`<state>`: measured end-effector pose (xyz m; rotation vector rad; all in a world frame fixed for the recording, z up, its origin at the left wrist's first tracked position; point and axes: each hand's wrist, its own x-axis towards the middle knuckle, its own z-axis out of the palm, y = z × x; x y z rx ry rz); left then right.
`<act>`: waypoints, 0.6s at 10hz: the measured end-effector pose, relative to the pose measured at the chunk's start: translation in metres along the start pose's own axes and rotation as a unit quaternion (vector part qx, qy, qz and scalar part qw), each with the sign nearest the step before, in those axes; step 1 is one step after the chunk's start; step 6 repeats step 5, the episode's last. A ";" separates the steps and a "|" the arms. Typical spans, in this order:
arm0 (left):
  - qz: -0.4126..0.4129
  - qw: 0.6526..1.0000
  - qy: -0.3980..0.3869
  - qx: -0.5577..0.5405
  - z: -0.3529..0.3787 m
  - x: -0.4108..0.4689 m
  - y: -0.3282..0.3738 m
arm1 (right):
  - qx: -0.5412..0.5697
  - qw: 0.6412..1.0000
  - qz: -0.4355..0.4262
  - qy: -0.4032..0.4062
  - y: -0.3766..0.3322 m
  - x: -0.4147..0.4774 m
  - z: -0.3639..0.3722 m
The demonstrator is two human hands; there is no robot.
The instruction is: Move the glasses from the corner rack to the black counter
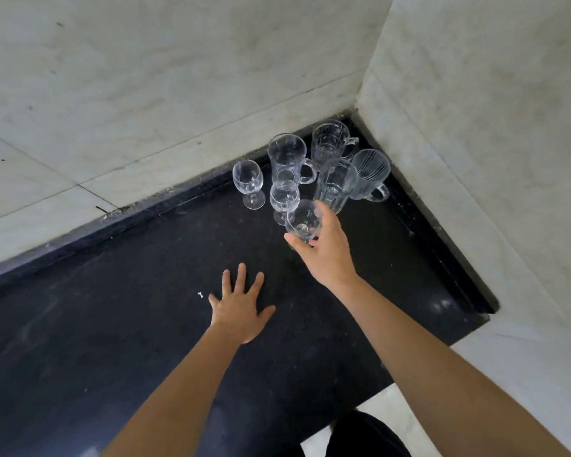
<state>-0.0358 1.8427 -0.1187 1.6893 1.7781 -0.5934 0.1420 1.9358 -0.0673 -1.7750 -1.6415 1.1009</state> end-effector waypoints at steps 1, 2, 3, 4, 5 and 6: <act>0.002 1.000 -0.002 -0.002 0.002 0.000 0.000 | -0.022 1.000 -0.003 0.011 -0.007 0.002 0.002; 0.001 1.000 0.001 -0.016 0.005 0.001 -0.002 | -0.051 0.999 -0.006 0.015 -0.006 0.001 0.002; 0.004 1.000 0.004 -0.005 0.006 0.001 -0.004 | -0.059 0.998 0.005 0.011 -0.007 -0.002 0.000; 0.002 1.000 -0.008 0.000 0.004 0.000 -0.005 | -0.062 0.998 0.012 0.004 -0.009 -0.003 -0.004; -0.002 0.999 -0.033 0.005 -0.006 -0.002 -0.002 | -0.093 0.995 0.015 0.005 -0.015 -0.009 -0.016; -0.002 0.999 -0.033 0.005 -0.006 -0.002 -0.002 | -0.093 0.995 0.015 0.005 -0.015 -0.009 -0.016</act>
